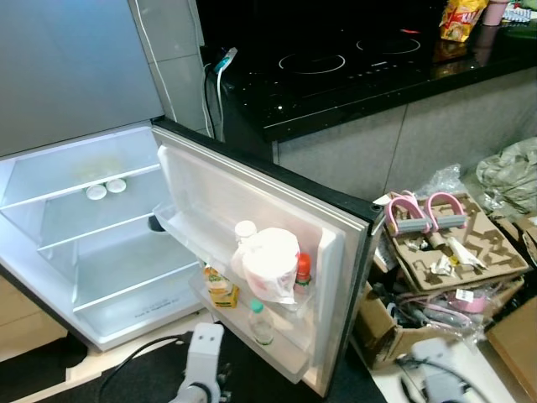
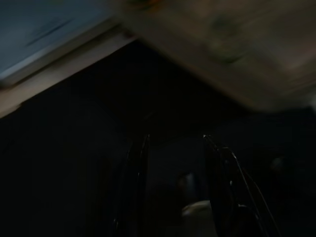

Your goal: Restocking fridge

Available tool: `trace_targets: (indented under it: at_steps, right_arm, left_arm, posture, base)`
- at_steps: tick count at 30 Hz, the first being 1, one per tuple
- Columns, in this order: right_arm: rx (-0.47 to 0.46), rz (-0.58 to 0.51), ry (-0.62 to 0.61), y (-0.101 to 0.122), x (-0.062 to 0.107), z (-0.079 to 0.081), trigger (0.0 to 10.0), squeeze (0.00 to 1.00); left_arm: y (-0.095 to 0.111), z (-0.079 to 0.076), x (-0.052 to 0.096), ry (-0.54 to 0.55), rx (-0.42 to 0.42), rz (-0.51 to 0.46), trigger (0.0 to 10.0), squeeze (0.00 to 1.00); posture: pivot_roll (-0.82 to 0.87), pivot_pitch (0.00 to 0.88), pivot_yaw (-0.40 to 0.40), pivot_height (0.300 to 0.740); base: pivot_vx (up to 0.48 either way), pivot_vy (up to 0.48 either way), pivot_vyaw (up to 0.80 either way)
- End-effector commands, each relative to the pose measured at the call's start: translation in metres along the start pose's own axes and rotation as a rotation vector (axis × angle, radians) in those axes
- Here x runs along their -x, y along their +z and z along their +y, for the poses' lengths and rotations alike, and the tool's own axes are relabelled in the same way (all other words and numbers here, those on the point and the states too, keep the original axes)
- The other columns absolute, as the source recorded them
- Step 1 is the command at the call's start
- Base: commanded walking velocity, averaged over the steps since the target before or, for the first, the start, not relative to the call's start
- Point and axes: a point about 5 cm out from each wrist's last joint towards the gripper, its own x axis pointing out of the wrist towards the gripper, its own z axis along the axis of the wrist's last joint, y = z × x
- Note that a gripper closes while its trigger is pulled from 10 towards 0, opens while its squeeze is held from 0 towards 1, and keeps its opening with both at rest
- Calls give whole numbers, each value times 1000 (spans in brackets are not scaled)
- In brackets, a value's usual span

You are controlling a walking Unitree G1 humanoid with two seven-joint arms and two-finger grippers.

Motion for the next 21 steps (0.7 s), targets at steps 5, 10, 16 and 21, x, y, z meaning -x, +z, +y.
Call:
trace_targets:
  at_steps: [5,10,16,21]
  right_arm:
    - [-99,-99,22,34,-9,-1,0,0]
    - [-158,-214,28,95,-21,10,10000,0]
    - [-134,-328,94,145,-22,31,10000,0]
    - [-128,-392,222,171,-18,52,10000,0]
  left_arm:
    - [-29,26,12,97,-25,122,10000,0]
    - [-55,34,24,85,-124,236,10000,0]
    - [-70,28,29,44,-147,302,10000,0]
    - [-81,16,32,20,-153,338,10000,0]
  posture:
    - [-133,64,73,726]
    - [-132,64,74,726]
    - [-123,68,70,726]
    - [-115,72,65,726]
  base:
    - [0,0,0]
    - [0,0,0]
    - [0,0,0]
    - [0,0,0]
